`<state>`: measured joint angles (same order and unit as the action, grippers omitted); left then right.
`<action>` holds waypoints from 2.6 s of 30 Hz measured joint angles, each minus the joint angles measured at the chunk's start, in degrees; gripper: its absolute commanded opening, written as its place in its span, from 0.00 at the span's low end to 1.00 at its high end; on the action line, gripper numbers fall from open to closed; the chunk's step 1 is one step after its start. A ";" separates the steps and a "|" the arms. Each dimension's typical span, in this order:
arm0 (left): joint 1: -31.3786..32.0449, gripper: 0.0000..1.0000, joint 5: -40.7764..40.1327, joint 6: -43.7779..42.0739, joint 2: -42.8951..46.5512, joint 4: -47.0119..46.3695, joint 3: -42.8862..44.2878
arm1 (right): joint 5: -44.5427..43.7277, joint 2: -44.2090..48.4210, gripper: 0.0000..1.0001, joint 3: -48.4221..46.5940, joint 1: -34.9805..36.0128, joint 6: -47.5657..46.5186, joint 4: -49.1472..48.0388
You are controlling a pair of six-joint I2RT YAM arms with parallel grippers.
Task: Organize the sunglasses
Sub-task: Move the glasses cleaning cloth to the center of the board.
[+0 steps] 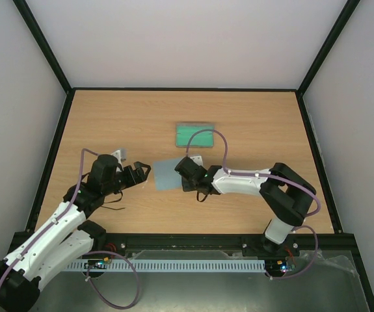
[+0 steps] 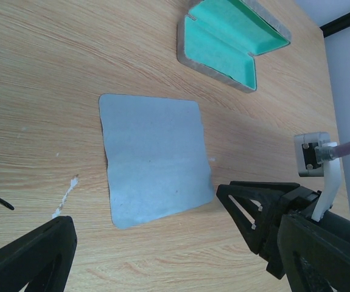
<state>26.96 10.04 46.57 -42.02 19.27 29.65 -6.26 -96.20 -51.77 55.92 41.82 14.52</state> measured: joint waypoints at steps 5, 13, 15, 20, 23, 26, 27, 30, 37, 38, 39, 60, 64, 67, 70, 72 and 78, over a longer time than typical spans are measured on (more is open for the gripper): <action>0.00 0.92 0.00 0.11 0.00 0.00 0.00 | 0.52 -0.26 0.24 0.00 -0.70 0.00 -0.74; 0.00 0.91 0.02 0.15 0.00 -0.02 0.00 | 2.05 -2.62 0.24 -0.02 -0.79 -0.22 -1.44; 0.02 0.91 0.02 0.15 0.00 -0.02 -0.02 | 2.36 -2.93 0.24 0.00 -0.79 -0.42 -1.68; 0.00 0.90 0.22 0.26 -0.02 -0.07 -0.11 | 2.25 -2.93 0.20 0.20 -0.70 -0.63 -1.97; 0.00 0.90 0.28 0.37 -0.15 -0.09 -0.15 | 1.53 -2.99 0.17 0.22 -0.57 -0.48 -1.86; 0.00 0.90 0.44 0.39 -0.28 -0.28 -0.26 | 0.70 -3.13 0.13 0.20 -0.44 -0.44 -1.66; 0.00 0.89 0.44 0.39 -0.31 -0.37 -0.35 | 0.42 -3.15 0.13 0.20 -0.42 -0.39 -1.60; 0.00 0.89 0.48 0.39 -0.37 -0.48 -0.42 | -0.20 -3.21 0.10 0.20 -0.26 -0.42 -1.44; 0.00 0.88 0.83 0.37 -0.98 -0.61 -0.42 | -1.88 -3.21 0.06 0.46 0.90 -0.24 -1.01; 0.00 0.88 0.90 0.37 -1.16 -0.68 -0.42 | -2.16 -3.15 0.05 0.61 1.09 -0.17 -1.05; 0.00 0.88 0.96 0.37 -1.29 -0.76 -0.42 | -2.49 -2.99 0.05 0.81 1.25 -0.07 -1.05; 1.62 0.83 3.08 0.83 -5.84 -5.53 -1.75 | -0.96 21.73 0.26 20.98 1.97 8.87 7.08; 3.56 0.82 3.19 1.05 -8.87 -7.28 -1.64 | -1.53 28.15 0.34 19.23 1.95 9.62 10.62; 4.66 0.77 3.17 0.74 -12.07 -7.67 -0.09 | -1.84 31.19 0.34 15.37 0.63 8.74 11.61; 5.03 0.66 3.23 0.04 -16.11 -9.18 2.49 | -1.07 31.45 0.30 12.28 -4.04 6.05 11.08; 5.40 0.60 3.26 -0.33 -19.02 -10.82 3.74 | -0.20 29.86 0.29 11.32 -8.00 3.67 10.45; 8.00 0.51 2.49 -1.55 -29.53 -13.84 6.93 | 2.86 19.80 0.24 9.18 -15.93 -3.89 8.76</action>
<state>34.96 12.53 45.01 -71.55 5.43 36.58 -3.40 -76.40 -42.59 39.99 37.93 23.29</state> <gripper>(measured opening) 0.538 0.258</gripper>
